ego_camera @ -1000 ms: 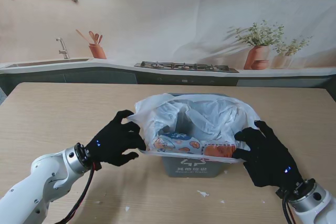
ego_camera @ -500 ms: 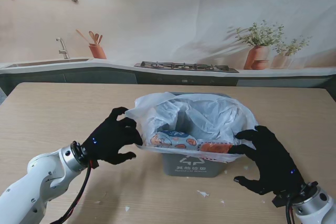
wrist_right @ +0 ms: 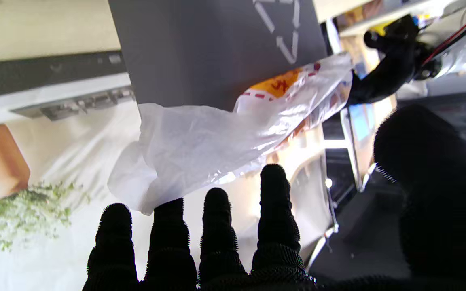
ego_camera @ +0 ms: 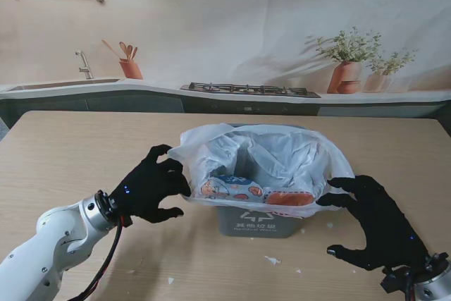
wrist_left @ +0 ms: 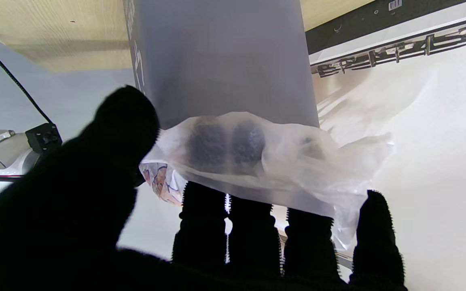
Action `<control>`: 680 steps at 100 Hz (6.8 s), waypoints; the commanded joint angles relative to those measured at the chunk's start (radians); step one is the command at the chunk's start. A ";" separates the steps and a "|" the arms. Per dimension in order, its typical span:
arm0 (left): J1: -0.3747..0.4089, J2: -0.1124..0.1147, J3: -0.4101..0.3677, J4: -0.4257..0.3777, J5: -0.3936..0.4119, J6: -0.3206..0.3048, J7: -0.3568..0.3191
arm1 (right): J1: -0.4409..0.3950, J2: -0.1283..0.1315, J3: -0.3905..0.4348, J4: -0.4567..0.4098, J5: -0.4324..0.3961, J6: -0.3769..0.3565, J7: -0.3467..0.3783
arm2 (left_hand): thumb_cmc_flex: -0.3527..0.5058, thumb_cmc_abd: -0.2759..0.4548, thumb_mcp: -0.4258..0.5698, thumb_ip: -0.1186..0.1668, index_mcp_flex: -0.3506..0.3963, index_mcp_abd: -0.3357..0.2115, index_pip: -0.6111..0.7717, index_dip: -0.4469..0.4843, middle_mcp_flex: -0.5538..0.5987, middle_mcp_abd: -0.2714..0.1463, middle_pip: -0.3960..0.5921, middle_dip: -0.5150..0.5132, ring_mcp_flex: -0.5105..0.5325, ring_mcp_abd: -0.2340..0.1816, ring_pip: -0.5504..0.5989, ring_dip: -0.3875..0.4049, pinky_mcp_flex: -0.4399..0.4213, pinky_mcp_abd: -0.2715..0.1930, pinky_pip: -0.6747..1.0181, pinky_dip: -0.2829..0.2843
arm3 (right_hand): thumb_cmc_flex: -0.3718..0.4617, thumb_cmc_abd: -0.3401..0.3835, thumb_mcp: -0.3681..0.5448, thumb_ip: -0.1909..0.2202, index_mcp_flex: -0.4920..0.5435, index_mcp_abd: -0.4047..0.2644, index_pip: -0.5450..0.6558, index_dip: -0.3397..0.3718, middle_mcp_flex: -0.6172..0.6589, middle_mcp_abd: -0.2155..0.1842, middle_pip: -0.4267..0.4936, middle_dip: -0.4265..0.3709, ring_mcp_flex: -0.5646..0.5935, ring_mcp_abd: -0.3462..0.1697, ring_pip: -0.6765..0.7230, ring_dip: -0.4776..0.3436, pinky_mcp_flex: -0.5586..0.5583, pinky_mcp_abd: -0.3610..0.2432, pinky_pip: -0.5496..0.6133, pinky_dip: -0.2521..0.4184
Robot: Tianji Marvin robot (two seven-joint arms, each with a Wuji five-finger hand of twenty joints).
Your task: Fit the garbage bag over the bin
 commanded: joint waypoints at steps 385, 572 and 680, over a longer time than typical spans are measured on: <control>0.018 -0.058 0.150 -0.085 -0.286 0.176 -0.236 | 0.007 -0.080 -0.059 0.012 0.352 0.036 -0.161 | 0.170 0.086 -0.059 0.017 0.129 -0.013 0.090 -0.011 -0.027 0.048 -0.094 -0.160 -0.095 0.028 -0.140 -0.085 -0.014 0.032 -0.144 -0.068 | 0.034 0.177 -0.241 0.116 0.176 0.034 -0.036 -0.101 0.103 0.039 0.255 0.113 0.114 0.056 0.081 0.039 0.067 0.042 -0.010 0.036; -0.018 -0.031 0.222 -0.084 -0.134 0.307 -0.212 | 0.543 0.091 -0.047 0.156 0.338 0.471 0.493 | 0.133 0.031 0.092 0.131 0.123 -0.059 0.140 0.174 0.028 0.019 -0.134 0.017 -0.059 -0.005 -0.073 -0.015 -0.018 0.026 -0.091 -0.044 | -0.085 0.188 -0.201 0.110 0.068 0.263 -0.061 -0.199 0.021 0.052 0.270 0.109 -0.012 0.013 0.036 0.015 -0.041 -0.021 -0.015 0.085; -0.019 -0.029 0.231 -0.084 -0.126 0.326 -0.214 | 0.680 0.138 -0.162 0.224 0.398 0.659 0.745 | 0.132 0.026 0.098 0.130 0.127 -0.055 0.140 0.171 0.032 0.020 -0.134 0.020 -0.056 -0.005 -0.069 -0.014 -0.017 0.027 -0.094 -0.045 | -0.191 0.227 -0.191 0.087 0.148 0.386 -0.031 -0.239 0.137 0.174 0.342 0.134 0.089 0.081 0.148 0.067 -0.033 -0.021 -0.017 0.115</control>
